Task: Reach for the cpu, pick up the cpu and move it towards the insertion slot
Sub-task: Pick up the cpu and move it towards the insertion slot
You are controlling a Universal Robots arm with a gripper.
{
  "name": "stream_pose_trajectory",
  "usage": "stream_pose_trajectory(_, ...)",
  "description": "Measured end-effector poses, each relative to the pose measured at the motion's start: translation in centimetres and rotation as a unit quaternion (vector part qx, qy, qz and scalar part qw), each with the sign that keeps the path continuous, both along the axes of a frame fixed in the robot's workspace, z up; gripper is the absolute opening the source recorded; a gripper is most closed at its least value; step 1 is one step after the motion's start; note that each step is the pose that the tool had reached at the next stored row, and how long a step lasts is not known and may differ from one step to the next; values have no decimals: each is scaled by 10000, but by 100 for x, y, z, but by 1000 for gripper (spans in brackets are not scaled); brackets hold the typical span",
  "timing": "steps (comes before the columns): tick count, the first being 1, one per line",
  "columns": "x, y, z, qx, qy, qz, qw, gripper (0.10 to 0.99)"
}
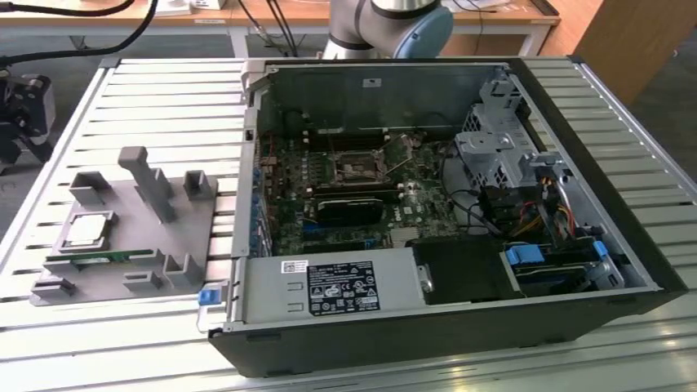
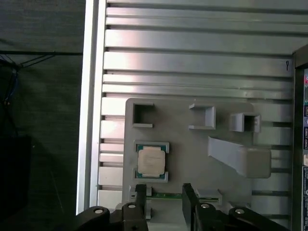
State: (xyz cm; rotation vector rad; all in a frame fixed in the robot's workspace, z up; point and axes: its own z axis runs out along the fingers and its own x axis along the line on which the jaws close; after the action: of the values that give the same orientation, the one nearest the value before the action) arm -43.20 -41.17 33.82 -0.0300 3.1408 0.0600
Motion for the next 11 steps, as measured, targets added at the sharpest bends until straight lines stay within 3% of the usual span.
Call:
stream_pose_trajectory(3, -6, -7, -54, 0, 0, 0, 10000, 467)
stream_pose_trajectory(5, -7, -10, -92, 0, 0, 0, 10000, 584)
stream_pose_trajectory(6, -8, -11, -110, 0, 0, 0, 10000, 584)
stream_pose_trajectory(11, -11, -13, -199, 0, 0, 0, 10000, 816)
